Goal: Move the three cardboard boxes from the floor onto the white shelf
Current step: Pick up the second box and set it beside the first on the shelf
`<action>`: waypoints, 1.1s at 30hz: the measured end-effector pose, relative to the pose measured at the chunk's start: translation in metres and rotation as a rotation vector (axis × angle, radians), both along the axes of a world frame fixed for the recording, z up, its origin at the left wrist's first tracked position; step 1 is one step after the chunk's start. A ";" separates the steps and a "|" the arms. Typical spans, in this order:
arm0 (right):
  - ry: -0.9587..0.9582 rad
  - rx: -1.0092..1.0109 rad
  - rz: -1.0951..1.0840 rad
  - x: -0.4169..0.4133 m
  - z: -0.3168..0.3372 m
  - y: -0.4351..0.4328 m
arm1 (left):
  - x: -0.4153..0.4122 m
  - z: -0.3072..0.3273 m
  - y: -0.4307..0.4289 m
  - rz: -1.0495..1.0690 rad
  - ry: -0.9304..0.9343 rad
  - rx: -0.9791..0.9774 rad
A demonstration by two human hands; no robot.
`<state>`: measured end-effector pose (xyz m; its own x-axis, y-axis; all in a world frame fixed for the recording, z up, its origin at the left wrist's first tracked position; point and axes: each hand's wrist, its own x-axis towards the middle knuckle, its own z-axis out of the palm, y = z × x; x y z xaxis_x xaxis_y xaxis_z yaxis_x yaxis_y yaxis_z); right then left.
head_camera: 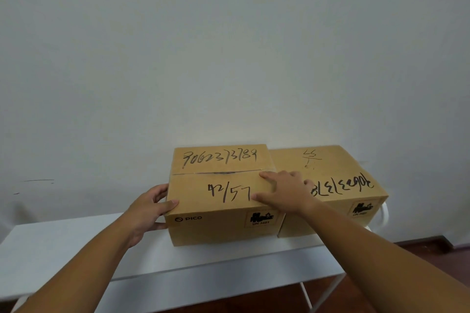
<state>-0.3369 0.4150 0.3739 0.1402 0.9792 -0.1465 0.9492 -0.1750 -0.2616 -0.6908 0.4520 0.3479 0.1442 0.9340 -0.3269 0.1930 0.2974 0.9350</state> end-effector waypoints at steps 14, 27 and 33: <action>-0.144 0.034 0.142 0.011 -0.044 -0.002 | 0.004 -0.028 0.012 -0.041 0.111 -0.023; 0.376 0.247 0.000 0.022 -0.022 -0.027 | 0.078 0.023 -0.002 -0.062 0.576 0.489; 0.561 0.351 -0.065 0.052 -0.001 -0.063 | 0.133 0.045 -0.029 -0.217 0.563 0.674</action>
